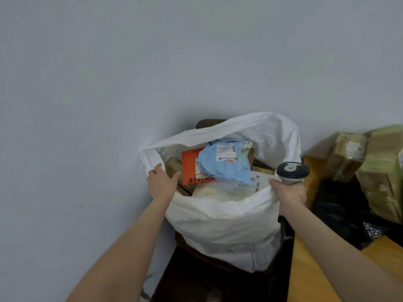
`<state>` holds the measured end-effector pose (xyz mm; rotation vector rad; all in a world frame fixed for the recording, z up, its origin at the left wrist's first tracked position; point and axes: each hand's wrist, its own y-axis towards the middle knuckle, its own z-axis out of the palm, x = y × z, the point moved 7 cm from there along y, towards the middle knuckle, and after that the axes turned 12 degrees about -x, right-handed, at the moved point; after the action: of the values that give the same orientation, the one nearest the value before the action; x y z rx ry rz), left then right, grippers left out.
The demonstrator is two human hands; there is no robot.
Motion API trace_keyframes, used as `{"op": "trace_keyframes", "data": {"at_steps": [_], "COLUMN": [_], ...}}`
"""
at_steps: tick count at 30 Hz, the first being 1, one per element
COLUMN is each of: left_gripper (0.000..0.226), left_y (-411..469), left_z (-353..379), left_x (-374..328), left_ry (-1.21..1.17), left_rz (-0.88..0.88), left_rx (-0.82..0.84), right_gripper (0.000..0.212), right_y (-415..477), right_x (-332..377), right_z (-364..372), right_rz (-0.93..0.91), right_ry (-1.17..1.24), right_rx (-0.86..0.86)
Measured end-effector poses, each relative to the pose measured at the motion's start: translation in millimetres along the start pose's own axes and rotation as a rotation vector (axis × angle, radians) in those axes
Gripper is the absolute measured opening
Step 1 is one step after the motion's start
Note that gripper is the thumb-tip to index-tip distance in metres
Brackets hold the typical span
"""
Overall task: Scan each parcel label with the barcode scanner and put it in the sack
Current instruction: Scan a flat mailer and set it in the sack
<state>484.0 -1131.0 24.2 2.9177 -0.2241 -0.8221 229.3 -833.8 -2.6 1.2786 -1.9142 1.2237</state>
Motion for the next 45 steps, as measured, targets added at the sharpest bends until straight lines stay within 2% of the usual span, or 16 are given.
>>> {"op": "trace_keyframes", "data": {"at_steps": [5,10,13,15,18,20,25,29,34,37,41,45], "left_gripper": [0.104,0.113,0.116,0.107,0.059,0.044,0.041,0.036,0.031,0.033,0.029,0.023], "left_y": [67.3,126.5,147.8,153.8,153.2,149.0,155.3,151.3,170.9,169.3,152.2,157.7], "left_z": [13.1,40.3,62.1,78.3,92.2,90.2,81.0,61.2,18.6,9.1,14.4,-11.5], "left_x": [31.3,31.2,24.0,17.6,6.7,3.8,5.0,-20.0,-86.1,-103.6,-90.4,-117.7], "left_ry": [0.015,0.076,-0.02,-0.107,-0.113,-0.069,-0.106,-0.097,-0.252,-0.315,-0.327,-0.389], "left_rz": [-0.165,-0.067,-0.111,-0.162,-0.081,-0.024,-0.025,0.066,0.188,0.21,0.24,0.335], "left_rx": [0.036,0.118,0.188,0.224,0.255,0.275,0.245,0.097,-0.048,-0.04,-0.009,-0.123], "right_gripper": [0.038,0.028,0.027,0.03,0.049,0.052,0.032,0.03,0.028,0.025,0.031,0.032], "right_y": [8.2,13.8,18.6,22.6,27.2,30.8,33.5,28.0,17.5,7.1,6.0,6.6], "right_x": [5.8,8.0,4.3,2.0,-0.1,-4.0,2.9,20.0,101.2,132.5,101.5,107.4], "right_z": [32.3,59.7,67.7,71.3,72.6,70.6,70.1,70.9,57.0,47.4,52.6,49.4], "right_rz": [-0.015,-0.007,0.011,0.023,0.05,0.07,0.064,0.047,-0.166,-0.242,-0.197,-0.19], "right_ry": [-0.137,-0.194,-0.184,-0.167,-0.143,-0.195,-0.186,-0.058,0.131,0.23,0.127,0.15], "right_rx": [-0.043,-0.1,-0.128,-0.128,-0.126,-0.129,-0.134,-0.165,-0.173,-0.161,-0.142,-0.132]}}
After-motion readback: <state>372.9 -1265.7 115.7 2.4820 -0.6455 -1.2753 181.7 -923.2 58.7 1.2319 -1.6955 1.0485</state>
